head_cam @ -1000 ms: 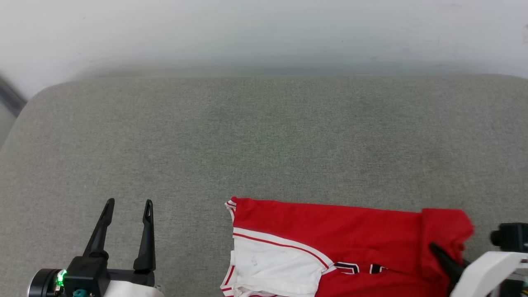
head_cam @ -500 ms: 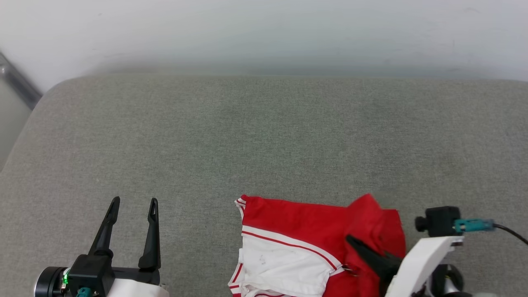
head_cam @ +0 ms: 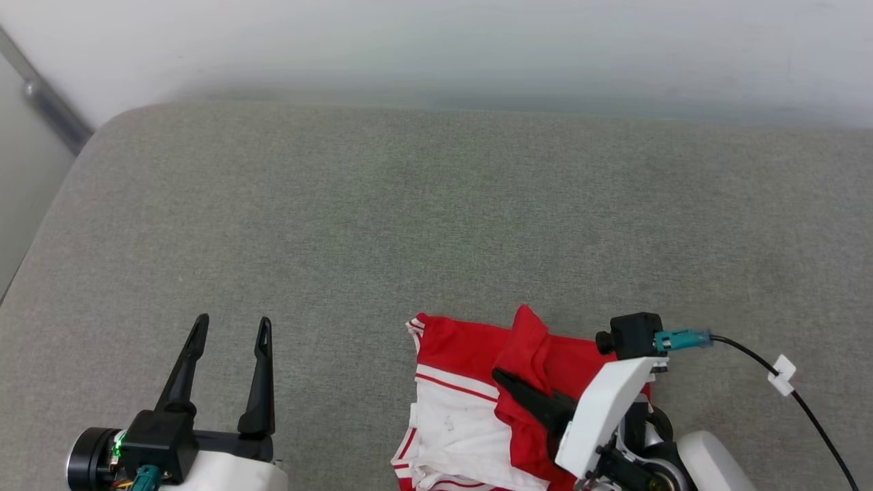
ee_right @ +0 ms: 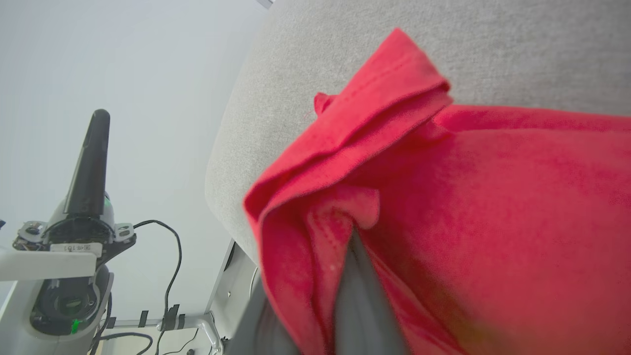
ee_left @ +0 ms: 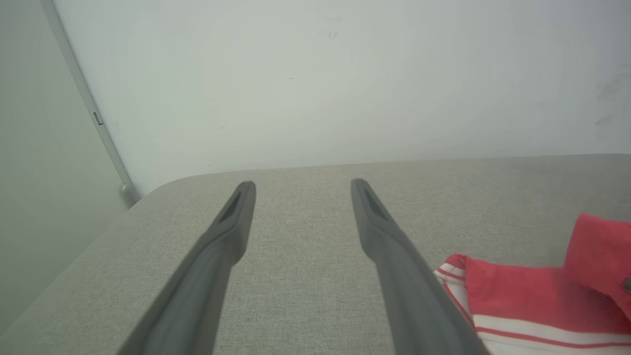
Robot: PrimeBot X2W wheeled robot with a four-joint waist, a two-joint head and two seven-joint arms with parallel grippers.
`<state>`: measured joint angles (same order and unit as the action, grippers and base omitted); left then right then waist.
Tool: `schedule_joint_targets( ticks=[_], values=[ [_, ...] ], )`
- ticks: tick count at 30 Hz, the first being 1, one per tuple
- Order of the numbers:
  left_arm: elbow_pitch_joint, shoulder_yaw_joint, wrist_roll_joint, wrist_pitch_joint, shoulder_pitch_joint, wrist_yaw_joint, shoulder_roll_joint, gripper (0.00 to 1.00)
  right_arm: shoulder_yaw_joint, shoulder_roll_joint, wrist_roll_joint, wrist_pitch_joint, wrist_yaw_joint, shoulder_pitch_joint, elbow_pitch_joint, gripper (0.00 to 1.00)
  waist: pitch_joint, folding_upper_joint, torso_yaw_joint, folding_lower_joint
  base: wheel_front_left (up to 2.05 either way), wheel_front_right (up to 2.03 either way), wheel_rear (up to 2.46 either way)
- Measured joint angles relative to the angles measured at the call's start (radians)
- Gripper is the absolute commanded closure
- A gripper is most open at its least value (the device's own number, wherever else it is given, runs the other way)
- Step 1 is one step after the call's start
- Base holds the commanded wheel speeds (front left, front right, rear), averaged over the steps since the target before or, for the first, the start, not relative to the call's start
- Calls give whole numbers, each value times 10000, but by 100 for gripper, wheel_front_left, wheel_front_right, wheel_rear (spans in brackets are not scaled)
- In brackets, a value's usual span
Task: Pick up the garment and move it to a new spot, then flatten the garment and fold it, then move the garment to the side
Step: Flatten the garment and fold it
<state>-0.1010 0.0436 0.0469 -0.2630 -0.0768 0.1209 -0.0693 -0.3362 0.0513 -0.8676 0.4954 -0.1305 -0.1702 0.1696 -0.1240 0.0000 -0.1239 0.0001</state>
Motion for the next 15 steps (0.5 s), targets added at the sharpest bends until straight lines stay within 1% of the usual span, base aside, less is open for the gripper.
schedule_joint_targets(
  ticks=[3, 4, 5, 6, 9, 15],
  values=[
    [17, -35, 4, 0, 8, 13, 19, 0, -238, 0, -134, -343, -2, -415, 713, 100, -33, 0, -111, 0, 0, 0, 0],
    [27, -42, 4, 0, 8, 15, 25, 0, -345, 2, -199, -384, -2, -547, 943, 98, -42, 0, -146, 0, 0, 0, 0],
    [40, -44, 4, 0, 8, 17, 33, 0, -449, 2, -290, -439, -2, -648, 1154, 38, -47, 0, -177, 0, 0, 0, 0],
    [48, -42, 4, 0, 8, 19, 33, 0, -600, 4, -265, -512, 0, -741, 1308, 0, -49, 0, -203, 0, 0, 0, 0],
    [61, -15, 6, 0, 8, 21, 44, 0, -1016, 2, -265, -696, 0, -999, 1641, 0, -27, 0, -252, 0, 0, 0, 0],
    [96, 94, 4, 0, -12, 23, 69, 0, -1770, -2, -717, -917, -2, -1271, 1639, 0, 105, 0, -199, 0, 0, 0, 0]
  ],
)
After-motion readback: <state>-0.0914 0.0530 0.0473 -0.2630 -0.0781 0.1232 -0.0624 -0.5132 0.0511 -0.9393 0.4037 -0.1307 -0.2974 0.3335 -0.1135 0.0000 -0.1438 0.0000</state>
